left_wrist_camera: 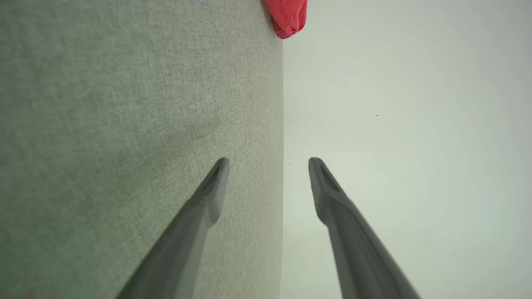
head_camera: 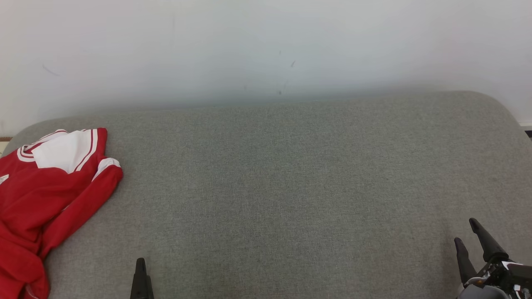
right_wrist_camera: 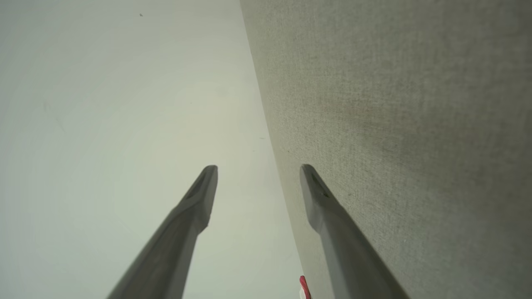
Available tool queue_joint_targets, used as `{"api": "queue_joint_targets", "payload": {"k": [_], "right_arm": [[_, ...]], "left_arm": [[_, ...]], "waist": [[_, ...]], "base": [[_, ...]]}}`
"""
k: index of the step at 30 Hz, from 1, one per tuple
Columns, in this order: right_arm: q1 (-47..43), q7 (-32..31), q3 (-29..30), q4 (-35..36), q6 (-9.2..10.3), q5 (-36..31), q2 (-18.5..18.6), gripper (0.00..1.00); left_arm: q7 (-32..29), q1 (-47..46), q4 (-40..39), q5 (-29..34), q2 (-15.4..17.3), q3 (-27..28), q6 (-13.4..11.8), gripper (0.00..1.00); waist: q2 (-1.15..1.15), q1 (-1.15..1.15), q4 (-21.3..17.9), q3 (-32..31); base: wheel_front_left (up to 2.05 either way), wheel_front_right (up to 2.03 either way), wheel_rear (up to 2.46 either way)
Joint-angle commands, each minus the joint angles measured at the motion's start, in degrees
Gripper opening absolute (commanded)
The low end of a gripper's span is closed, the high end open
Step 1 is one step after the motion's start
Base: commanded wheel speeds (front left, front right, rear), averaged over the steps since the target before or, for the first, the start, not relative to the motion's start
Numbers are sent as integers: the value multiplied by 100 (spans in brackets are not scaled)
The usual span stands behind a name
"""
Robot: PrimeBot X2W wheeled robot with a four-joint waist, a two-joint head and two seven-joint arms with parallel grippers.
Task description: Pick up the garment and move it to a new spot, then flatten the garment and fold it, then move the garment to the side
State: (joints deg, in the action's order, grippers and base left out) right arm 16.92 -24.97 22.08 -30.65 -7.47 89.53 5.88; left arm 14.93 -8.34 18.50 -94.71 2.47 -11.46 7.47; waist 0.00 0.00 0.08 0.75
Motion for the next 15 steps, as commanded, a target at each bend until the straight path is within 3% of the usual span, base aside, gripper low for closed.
{"api": "queue_joint_targets", "payload": {"k": [1,15], "right_arm": [[121,110,-125,179,0,-50,54,100],[-66,849,-795,649,-1,-746,-4,100]], "left_arm": [[0,-70,-133,69,6,68,1,100],[2,84,-502,931,13,497,-7,100]], "waist": [[0,0,1,0],[0,0,2,-9]], "base": [[0,0,0],[0,0,0]]}}
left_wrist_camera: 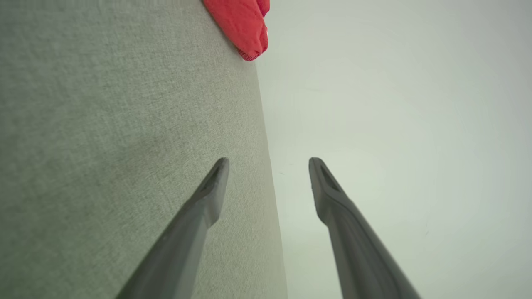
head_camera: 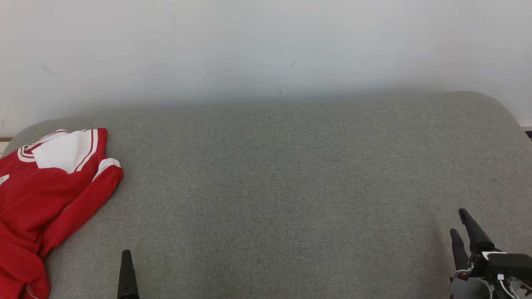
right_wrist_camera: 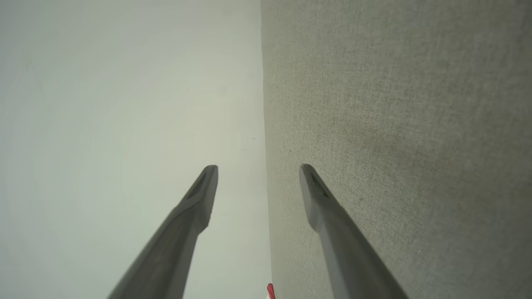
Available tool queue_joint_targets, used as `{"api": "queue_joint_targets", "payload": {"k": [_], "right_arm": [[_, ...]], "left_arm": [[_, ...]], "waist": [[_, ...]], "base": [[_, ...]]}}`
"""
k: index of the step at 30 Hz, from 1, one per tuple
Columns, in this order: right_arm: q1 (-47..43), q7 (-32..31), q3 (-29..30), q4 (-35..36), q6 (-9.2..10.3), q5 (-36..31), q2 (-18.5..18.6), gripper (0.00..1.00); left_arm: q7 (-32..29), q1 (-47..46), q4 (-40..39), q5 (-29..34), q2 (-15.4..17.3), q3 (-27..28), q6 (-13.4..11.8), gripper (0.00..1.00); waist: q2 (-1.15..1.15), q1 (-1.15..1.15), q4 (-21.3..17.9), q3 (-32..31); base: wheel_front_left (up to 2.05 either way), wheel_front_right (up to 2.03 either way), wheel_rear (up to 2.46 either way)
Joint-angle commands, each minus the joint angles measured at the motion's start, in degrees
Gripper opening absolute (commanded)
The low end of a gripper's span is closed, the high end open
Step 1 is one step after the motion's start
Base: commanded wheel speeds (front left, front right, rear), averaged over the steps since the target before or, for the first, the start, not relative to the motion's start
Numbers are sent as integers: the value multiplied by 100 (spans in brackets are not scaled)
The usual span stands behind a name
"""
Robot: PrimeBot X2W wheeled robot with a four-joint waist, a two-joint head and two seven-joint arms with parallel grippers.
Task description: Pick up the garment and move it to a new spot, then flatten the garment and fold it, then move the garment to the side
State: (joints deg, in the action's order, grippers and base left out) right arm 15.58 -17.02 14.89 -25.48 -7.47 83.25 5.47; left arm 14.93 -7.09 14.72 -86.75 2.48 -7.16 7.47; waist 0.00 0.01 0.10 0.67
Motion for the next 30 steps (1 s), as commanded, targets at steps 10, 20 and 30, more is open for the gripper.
{"api": "queue_joint_targets", "payload": {"k": [10,20,30], "right_arm": [[-19,466,-536,397,-1,-1215,68,100],[-118,879,-990,668,-1,-2328,21,100],[-193,1252,-1413,924,-2,-3387,17,100]], "left_arm": [[3,54,-428,997,17,262,-113,100],[4,185,-807,2296,22,326,-336,100],[5,313,-1068,3442,28,344,-560,100]], "waist": [[0,-1,-3,-12],[0,-1,-5,-20],[0,-1,-8,-31]], "base": [[0,0,0],[0,0,0],[0,0,0]]}}
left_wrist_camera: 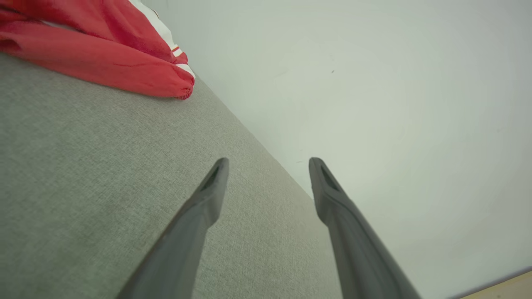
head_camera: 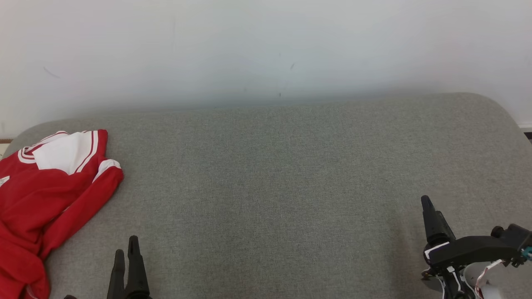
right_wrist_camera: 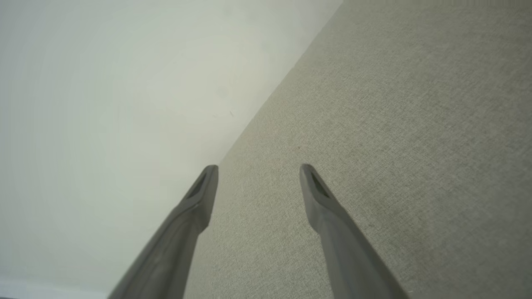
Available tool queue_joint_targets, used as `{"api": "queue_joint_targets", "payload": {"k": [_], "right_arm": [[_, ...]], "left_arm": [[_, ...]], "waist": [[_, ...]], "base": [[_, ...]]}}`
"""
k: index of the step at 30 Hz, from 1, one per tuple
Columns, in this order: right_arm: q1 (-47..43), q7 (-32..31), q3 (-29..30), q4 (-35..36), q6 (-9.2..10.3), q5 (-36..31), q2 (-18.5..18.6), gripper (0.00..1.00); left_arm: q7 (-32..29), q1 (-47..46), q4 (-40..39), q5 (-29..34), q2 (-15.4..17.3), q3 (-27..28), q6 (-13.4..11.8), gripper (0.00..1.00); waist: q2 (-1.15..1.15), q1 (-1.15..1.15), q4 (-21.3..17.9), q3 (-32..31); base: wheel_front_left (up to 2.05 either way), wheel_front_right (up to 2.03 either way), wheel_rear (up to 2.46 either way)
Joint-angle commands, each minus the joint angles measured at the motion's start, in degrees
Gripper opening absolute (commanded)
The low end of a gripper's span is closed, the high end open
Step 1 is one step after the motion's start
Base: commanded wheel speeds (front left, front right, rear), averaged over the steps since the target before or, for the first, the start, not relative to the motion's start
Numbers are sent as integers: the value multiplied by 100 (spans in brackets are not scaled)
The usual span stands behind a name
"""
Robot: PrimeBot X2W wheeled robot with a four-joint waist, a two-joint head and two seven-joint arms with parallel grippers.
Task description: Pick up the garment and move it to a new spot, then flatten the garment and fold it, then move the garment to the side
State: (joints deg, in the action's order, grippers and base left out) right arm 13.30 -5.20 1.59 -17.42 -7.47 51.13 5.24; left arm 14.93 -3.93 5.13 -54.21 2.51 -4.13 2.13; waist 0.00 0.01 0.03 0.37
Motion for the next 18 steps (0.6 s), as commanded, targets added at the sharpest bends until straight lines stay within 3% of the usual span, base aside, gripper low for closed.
{"api": "queue_joint_targets", "payload": {"k": [1,18], "right_arm": [[31,106,-128,143,-2,-291,49,100],[-70,684,-793,288,-2,-2200,55,100]], "left_arm": [[5,8,-129,333,25,45,-46,100],[8,194,-278,2442,104,30,-515,100]], "waist": [[0,-1,-1,-2],[0,-1,8,-27]], "base": [[0,0,0],[0,0,0]]}}
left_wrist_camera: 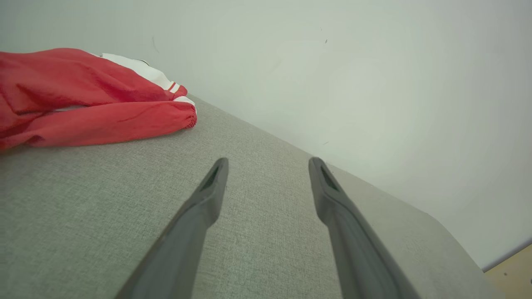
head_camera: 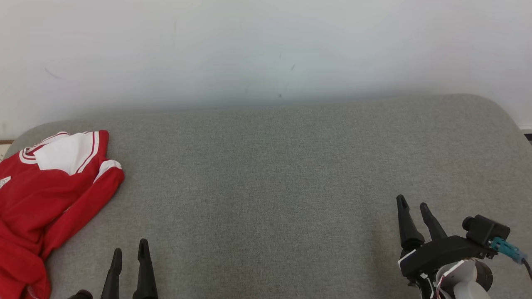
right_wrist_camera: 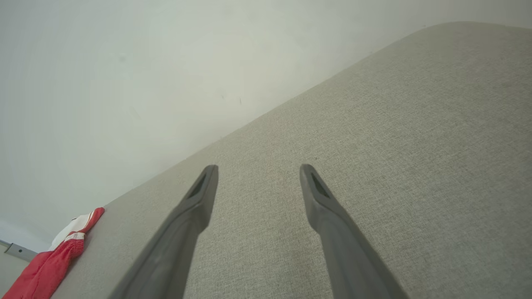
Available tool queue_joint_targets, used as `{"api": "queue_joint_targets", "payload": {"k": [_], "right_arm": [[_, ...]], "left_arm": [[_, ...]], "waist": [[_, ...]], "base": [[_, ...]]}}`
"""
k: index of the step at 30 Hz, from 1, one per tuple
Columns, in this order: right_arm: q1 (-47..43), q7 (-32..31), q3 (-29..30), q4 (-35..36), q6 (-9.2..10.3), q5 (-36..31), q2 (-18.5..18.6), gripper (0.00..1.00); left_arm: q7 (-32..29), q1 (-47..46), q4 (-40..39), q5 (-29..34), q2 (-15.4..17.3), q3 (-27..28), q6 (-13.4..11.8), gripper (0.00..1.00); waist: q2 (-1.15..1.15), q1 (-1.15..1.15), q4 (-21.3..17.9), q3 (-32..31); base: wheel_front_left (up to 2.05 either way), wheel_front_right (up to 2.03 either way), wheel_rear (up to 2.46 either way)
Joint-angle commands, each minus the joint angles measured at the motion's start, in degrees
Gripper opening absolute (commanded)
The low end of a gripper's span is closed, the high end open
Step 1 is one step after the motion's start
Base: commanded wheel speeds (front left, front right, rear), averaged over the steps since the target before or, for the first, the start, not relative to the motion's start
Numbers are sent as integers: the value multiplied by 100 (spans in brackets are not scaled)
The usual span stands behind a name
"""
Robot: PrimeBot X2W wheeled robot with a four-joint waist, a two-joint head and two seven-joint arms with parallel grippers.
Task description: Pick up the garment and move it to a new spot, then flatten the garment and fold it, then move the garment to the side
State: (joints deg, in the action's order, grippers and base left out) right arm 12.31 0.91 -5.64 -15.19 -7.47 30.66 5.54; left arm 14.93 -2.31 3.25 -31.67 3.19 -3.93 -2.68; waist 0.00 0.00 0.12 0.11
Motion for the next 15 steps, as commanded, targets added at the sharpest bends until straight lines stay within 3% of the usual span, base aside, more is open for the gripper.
{"api": "queue_joint_targets", "payload": {"k": [1,15], "right_arm": [[25,105,-96,61,-2,-239,20,100],[-19,463,-492,104,-3,-1120,43,100]], "left_arm": [[8,44,-94,273,47,9,-67,100],[9,157,-116,1122,270,-6,-346,100]], "waist": [[0,0,-1,-4],[0,0,4,-22]], "base": [[0,0,0],[0,0,0]]}}
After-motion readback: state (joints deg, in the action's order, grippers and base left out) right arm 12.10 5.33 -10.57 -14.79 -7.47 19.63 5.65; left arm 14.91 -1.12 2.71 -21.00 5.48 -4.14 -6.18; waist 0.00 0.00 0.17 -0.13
